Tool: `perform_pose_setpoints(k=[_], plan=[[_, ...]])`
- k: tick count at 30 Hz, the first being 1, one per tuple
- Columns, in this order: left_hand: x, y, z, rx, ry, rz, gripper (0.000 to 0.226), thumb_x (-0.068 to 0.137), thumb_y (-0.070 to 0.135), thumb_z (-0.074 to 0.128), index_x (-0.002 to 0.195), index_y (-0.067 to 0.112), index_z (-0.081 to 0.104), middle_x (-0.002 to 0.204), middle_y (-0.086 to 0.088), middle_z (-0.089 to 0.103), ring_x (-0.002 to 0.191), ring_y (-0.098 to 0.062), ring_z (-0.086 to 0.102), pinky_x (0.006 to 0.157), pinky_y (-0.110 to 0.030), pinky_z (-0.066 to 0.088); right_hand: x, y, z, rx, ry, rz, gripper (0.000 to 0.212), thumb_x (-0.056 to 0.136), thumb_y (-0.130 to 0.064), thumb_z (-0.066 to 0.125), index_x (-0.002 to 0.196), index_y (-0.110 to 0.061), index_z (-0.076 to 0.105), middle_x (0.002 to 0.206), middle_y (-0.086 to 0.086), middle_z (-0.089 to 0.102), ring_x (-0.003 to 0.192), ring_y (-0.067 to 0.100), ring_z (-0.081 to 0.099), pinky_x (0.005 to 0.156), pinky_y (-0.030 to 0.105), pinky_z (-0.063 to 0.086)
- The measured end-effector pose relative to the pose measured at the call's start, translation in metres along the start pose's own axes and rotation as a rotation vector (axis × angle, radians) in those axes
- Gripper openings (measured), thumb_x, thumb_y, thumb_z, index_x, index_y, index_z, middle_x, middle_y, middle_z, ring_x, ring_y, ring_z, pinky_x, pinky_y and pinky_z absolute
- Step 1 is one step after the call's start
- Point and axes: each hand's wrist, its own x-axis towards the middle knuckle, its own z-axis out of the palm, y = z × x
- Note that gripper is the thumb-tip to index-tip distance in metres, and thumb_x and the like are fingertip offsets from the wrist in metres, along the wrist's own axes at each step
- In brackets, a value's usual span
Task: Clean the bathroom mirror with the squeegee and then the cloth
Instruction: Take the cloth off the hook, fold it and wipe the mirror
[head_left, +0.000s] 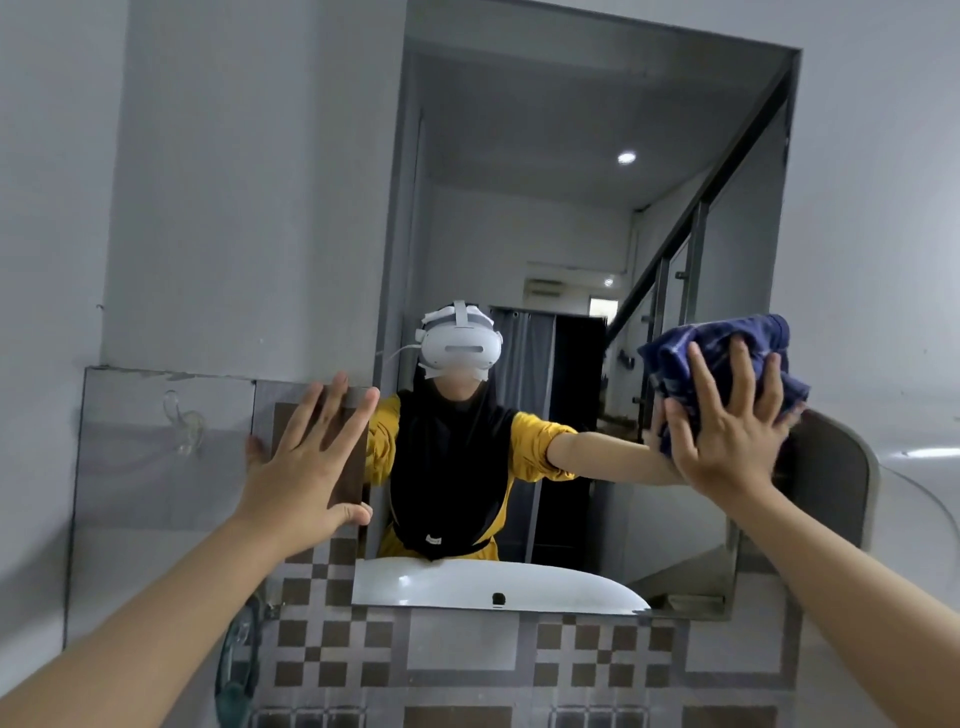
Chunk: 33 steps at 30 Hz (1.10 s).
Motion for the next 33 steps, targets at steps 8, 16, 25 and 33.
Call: perform_pose_setpoints(k=[8,16,25,33], plan=[[0.003,0.000,0.005,-0.024,0.017,-0.008,0.127,0.063,0.058,0.072,0.135,0.043,-0.032,0.144,0.011,-0.044,0.132,-0.016,-0.040,0.102,-0.072,0.010,-0.030,-0.048,0.013,0.142,0.017,0.379,0.064,0.088,-0.050,0.033,0.148,-0.045,0.013,0.161,0.000,0.005,0.147,0.036,-0.001,0.105,0.075,0.014],[0.001,0.003,0.006,-0.007,0.055,-0.003,0.125,0.067,0.054,0.071,0.135,0.040,-0.033,0.144,0.006,-0.044,0.134,-0.021,-0.036,0.103,-0.070,0.012,-0.060,-0.146,0.028,0.191,0.046,0.222,0.063,0.088,-0.051,0.040,0.147,-0.038,0.026,0.157,0.004,0.013,0.143,0.044,0.007,0.100,0.080,0.003],[-0.031,-0.003,0.034,-0.005,0.145,0.056,0.080,0.084,0.060,0.039,0.147,0.036,-0.005,0.156,-0.013,-0.009,0.141,-0.037,-0.002,0.097,-0.066,0.035,-0.059,-0.249,0.027,0.209,0.037,-0.003,0.057,0.091,-0.047,0.040,0.146,-0.044,0.024,0.155,0.002,0.016,0.142,0.040,0.008,0.100,0.074,-0.002],[-0.031,-0.011,0.042,-0.068,0.140,0.101,0.094,0.076,0.065,0.050,0.145,0.040,-0.008,0.155,-0.008,-0.017,0.142,-0.035,-0.009,0.100,-0.064,0.033,-0.058,-0.232,0.029,0.144,0.058,-0.479,0.051,0.091,-0.049,0.042,0.142,-0.044,0.040,0.155,-0.002,0.034,0.143,0.038,0.017,0.103,0.075,0.001]])
